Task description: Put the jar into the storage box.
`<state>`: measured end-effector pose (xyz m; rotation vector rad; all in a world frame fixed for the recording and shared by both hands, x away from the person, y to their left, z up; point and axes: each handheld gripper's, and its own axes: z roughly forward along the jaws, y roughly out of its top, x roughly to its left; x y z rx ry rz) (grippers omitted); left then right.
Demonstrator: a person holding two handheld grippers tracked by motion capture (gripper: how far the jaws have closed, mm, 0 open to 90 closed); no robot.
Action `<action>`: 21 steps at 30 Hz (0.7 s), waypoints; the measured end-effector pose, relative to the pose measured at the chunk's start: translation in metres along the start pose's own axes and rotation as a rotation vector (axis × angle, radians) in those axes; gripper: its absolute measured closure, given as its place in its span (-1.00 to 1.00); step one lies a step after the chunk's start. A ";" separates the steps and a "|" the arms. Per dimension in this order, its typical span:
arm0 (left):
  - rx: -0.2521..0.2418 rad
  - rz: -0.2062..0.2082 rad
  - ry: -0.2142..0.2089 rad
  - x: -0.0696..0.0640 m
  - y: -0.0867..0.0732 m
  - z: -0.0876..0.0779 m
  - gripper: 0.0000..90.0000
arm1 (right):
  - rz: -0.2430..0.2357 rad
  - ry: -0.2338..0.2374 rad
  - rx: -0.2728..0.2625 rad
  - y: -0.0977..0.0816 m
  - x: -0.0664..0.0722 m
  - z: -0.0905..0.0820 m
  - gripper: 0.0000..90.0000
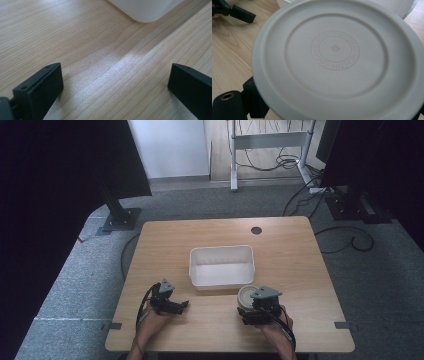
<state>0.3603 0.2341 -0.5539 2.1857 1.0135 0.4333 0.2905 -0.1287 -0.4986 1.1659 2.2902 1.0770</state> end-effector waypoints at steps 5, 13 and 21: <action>0.000 0.000 0.000 0.000 0.000 0.000 -1.00 | 0.000 0.005 -0.002 0.005 0.000 0.004 -0.79; 0.000 0.001 -0.001 0.000 0.000 0.000 -1.00 | -0.006 0.007 -0.005 0.014 0.001 0.008 -0.79; 0.001 0.002 -0.001 0.000 0.000 0.000 -1.00 | -0.014 0.005 -0.010 0.028 0.001 0.012 -0.79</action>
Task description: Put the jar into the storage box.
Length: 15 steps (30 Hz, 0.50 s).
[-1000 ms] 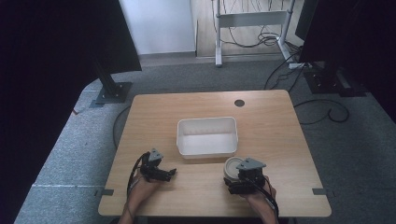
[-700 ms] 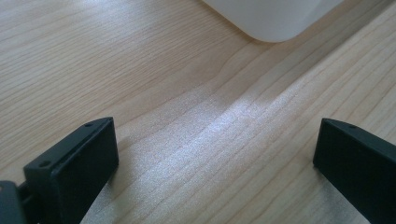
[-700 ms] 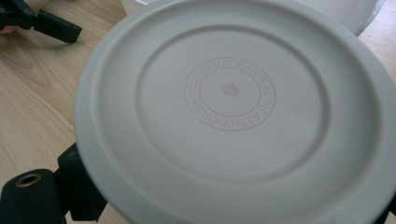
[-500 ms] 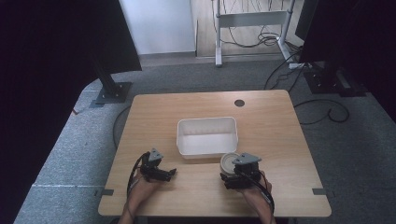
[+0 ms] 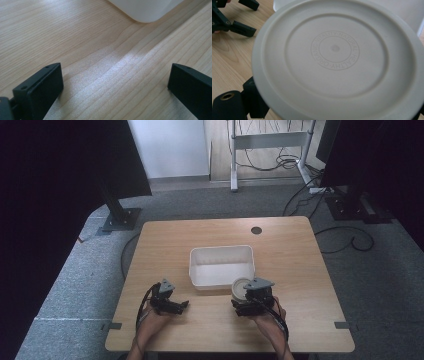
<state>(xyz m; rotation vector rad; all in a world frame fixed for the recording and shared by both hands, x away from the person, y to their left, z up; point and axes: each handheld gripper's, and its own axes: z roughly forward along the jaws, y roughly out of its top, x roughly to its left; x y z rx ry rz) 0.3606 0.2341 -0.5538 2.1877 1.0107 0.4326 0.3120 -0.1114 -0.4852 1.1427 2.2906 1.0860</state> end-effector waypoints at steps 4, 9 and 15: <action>0.000 0.000 0.000 0.000 0.000 0.000 -1.00 | -0.001 0.003 -0.002 0.006 0.001 0.003 -0.79; 0.000 0.002 -0.001 0.000 0.000 0.000 -1.00 | -0.002 0.003 0.003 0.012 0.001 0.007 -0.79; 0.000 0.001 -0.001 0.000 0.000 0.000 -1.00 | -0.005 -0.001 0.000 0.021 0.000 0.012 -0.79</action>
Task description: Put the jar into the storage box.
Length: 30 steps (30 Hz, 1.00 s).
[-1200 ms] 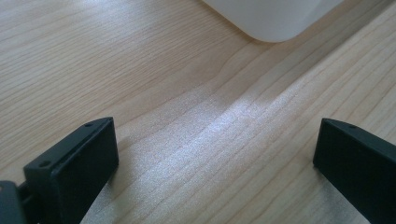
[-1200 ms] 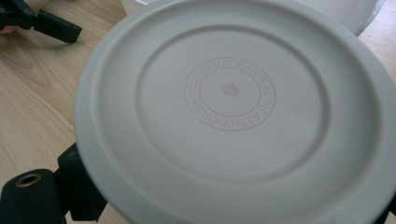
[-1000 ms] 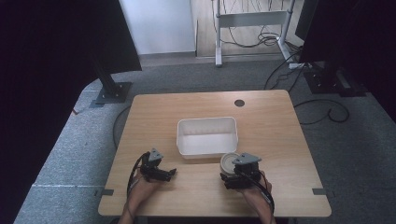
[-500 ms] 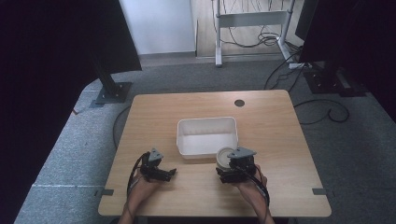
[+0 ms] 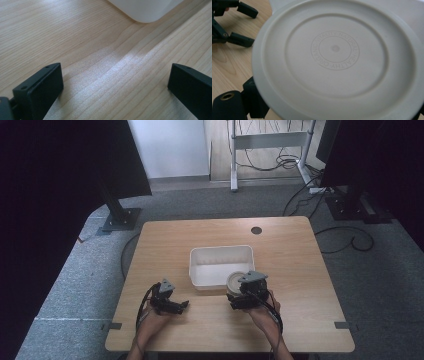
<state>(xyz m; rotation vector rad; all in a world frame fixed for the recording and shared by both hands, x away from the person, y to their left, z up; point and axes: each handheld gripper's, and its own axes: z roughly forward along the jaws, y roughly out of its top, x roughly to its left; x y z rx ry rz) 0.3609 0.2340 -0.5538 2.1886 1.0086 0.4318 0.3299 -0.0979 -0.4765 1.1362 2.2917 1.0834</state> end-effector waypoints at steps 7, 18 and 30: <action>0.001 0.000 0.000 0.000 0.000 0.000 -1.00 | -0.015 -0.007 0.001 0.010 0.000 0.005 -0.79; 0.001 0.000 0.000 0.000 0.000 0.000 -1.00 | -0.028 -0.017 0.000 0.025 0.000 0.015 -0.79; -0.001 0.001 0.000 0.000 0.000 0.000 -1.00 | -0.035 -0.027 -0.004 0.040 -0.001 0.025 -0.79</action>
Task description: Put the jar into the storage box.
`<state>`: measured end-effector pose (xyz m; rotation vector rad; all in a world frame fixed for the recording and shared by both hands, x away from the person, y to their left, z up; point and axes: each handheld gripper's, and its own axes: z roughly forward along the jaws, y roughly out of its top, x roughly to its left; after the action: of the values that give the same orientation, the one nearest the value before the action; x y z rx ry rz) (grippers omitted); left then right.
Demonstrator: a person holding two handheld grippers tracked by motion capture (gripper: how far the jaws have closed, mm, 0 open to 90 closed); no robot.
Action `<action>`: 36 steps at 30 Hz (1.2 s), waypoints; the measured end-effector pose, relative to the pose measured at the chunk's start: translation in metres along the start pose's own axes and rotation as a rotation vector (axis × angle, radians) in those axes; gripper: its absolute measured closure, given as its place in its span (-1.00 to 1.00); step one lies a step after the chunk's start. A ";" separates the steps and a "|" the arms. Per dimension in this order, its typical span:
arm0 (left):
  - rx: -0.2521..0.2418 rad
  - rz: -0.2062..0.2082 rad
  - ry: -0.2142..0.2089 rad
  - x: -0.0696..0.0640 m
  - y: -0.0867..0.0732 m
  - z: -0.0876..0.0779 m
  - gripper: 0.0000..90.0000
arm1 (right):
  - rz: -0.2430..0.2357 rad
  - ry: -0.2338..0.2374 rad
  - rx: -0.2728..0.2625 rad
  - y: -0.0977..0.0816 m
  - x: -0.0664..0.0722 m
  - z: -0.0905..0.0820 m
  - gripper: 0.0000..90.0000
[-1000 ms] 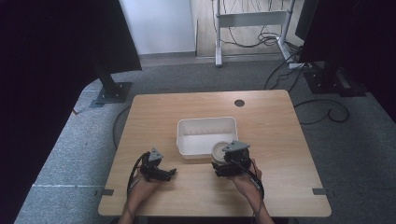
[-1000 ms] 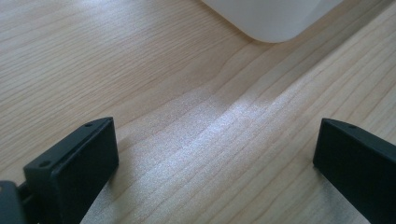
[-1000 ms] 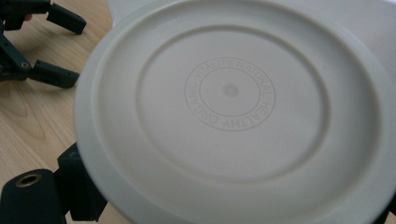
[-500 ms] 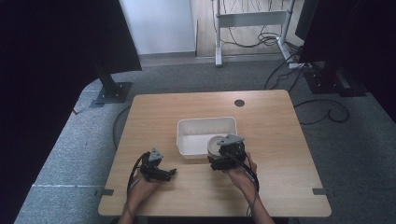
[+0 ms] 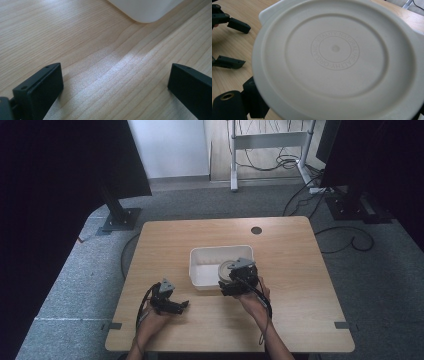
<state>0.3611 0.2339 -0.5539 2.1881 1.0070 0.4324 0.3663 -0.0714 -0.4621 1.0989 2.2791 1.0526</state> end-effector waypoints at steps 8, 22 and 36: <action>0.002 0.001 -0.001 0.000 0.000 0.000 -1.00 | -0.006 -0.008 -0.003 0.011 -0.002 0.010 -0.79; 0.001 0.002 -0.002 0.000 0.000 0.000 -1.00 | -0.008 -0.028 0.005 0.021 -0.006 0.036 -0.79; 0.000 0.003 -0.003 0.000 0.000 0.000 -1.00 | 0.006 -0.050 0.021 0.015 -0.009 0.064 -0.79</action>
<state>0.3619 0.2339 -0.5539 2.1904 1.0022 0.4305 0.4190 -0.0429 -0.4907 1.1281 2.2538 0.9940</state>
